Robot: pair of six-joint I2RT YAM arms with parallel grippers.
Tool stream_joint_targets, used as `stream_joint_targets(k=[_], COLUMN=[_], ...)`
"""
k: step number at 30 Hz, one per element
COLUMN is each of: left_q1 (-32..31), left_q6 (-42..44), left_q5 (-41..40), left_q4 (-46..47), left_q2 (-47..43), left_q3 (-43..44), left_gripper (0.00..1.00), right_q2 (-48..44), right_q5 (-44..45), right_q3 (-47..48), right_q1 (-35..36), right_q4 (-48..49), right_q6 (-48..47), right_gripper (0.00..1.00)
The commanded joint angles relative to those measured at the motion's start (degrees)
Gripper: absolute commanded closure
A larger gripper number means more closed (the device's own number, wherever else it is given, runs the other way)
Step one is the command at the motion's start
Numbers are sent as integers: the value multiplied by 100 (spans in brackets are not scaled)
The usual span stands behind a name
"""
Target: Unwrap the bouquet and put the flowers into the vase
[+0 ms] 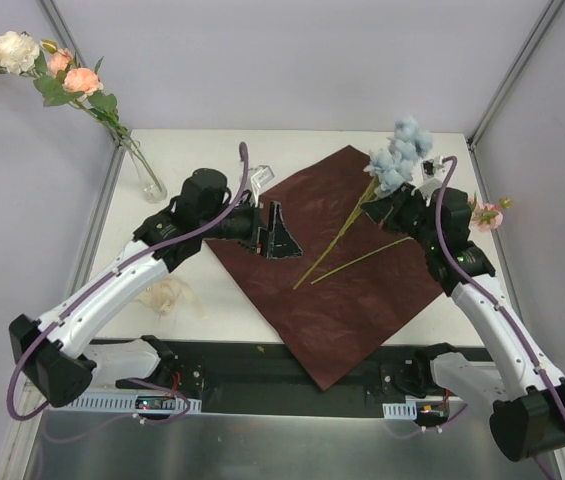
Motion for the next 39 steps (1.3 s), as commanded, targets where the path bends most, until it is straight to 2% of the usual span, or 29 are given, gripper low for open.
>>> stream_joint_targets(k=[1, 6, 10, 14, 19, 23, 29, 35, 36, 37, 39], left_q1=[-34, -34, -34, -26, -34, -26, -34, -26, -34, -26, -26], left_q6=[-260, -726, -1418, -1903, -1922, -1930, -2159, -2028, -1958, -1739, -1501], left_q5=[605, 640, 877, 1071, 1247, 1431, 1722, 1889, 1802, 1714, 1503], left_q4=[300, 1046, 2528, 3454, 3509, 3535, 4132, 4318, 4239, 4143, 3756], left_q2=[544, 835, 1002, 1187, 1406, 1529, 1556, 1425, 1372, 1319, 1091], left_q3=[400, 146, -276, -540, -400, -312, -434, -487, -496, -505, -523], left_gripper=[14, 13, 13, 19, 27, 41, 60, 91, 96, 100, 100], right_q2=[-183, -183, -200, -192, -191, -148, -60, 107, 125, 142, 169], right_q5=[-1248, -1924, -2488, -2840, -3033, -3139, -3139, -3166, -3122, -3087, -2955], right_q3=[400, 278, 145, 154, 162, 180, 250, 382, 417, 504, 601], right_q1=[224, 435, 620, 796, 910, 963, 1016, 1112, 1113, 1113, 1104], right_q4=[719, 842, 1299, 1396, 1414, 1414, 1405, 1353, 1239, 1160, 915], right_q6=[-777, -945, -927, -1032, -1050, -1050, -1050, -1041, -1059, -1129, -1182], right_gripper=[100, 100, 100, 100, 100, 100, 100, 99, 96, 87, 75])
